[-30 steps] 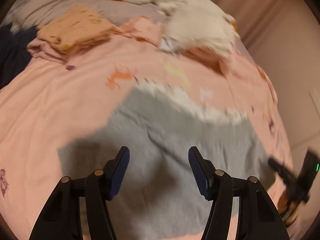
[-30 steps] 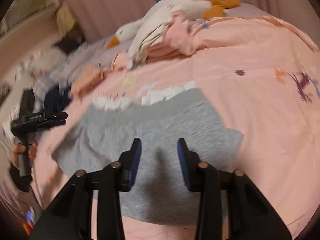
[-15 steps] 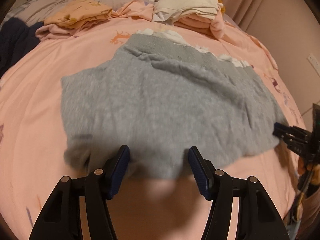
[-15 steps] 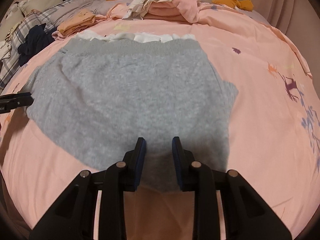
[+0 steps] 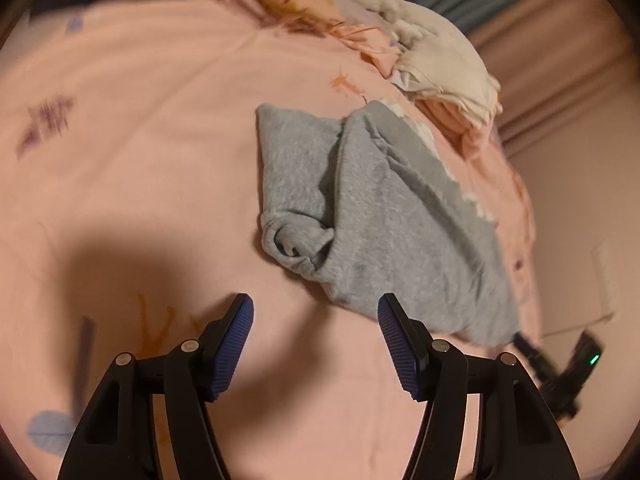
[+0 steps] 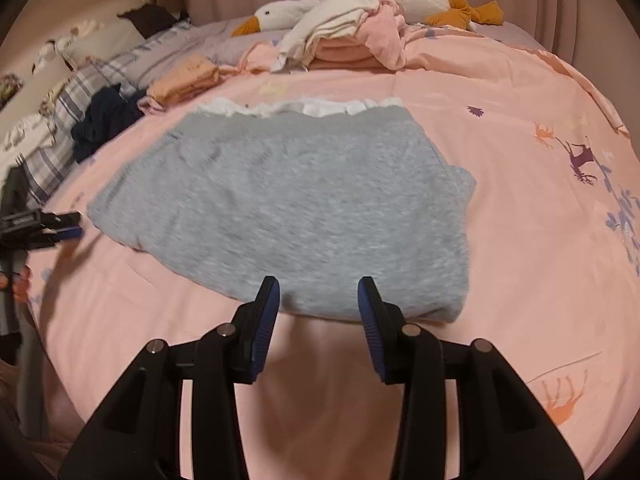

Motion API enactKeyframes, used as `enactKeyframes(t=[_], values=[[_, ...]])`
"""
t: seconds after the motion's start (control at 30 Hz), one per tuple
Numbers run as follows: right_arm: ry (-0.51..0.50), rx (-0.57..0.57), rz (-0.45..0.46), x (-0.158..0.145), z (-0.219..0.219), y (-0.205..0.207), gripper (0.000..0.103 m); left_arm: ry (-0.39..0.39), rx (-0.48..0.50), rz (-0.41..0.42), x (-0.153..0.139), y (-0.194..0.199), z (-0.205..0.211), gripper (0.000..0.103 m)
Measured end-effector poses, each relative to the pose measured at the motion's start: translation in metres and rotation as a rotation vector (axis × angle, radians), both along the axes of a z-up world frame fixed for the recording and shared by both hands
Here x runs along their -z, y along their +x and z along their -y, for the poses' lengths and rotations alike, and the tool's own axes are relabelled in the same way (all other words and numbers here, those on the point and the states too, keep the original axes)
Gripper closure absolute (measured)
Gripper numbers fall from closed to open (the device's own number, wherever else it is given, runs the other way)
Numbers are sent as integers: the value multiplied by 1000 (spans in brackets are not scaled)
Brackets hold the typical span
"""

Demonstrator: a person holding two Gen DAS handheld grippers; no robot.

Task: Fold small clothes
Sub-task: 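Move the left gripper over the side edge of the grey sweatshirt, then grasp the sweatshirt side edge with the left gripper, fold it over the body, release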

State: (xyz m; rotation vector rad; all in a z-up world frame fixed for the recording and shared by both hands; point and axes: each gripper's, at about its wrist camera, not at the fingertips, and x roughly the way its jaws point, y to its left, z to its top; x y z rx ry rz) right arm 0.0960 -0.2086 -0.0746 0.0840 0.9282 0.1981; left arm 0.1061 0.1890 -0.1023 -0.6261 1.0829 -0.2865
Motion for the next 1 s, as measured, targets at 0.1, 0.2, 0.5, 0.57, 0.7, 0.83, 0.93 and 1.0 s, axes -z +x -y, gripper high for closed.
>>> enactKeyframes(t=[0.1, 0.2, 0.5, 0.57, 0.7, 0.83, 0.93, 1.0], values=[[36, -14, 15, -6, -7, 1, 60, -95, -34, -16, 11, 14, -3, 40], [65, -32, 29, -11, -16, 3, 60, -184, -55, -22, 15, 26, -7, 40], [137, -51, 41, -14, -31, 24, 59, -218, -63, -16, 19, 63, 4, 39], [151, -51, 37, -12, -35, 33, 57, -187, -62, -19, 17, 69, 7, 39], [155, -45, 29, -8, -44, 59, 57, -88, -49, -13, 10, 76, 17, 39], [170, -36, 19, -4, -55, 88, 57, 39, -29, 7, 4, 81, 32, 48], [184, -36, 11, -3, -63, 106, 57, 91, -28, 9, 2, 81, 35, 51], [186, -28, 2, -1, -69, 115, 57, 112, -27, 15, 1, 80, 36, 53]])
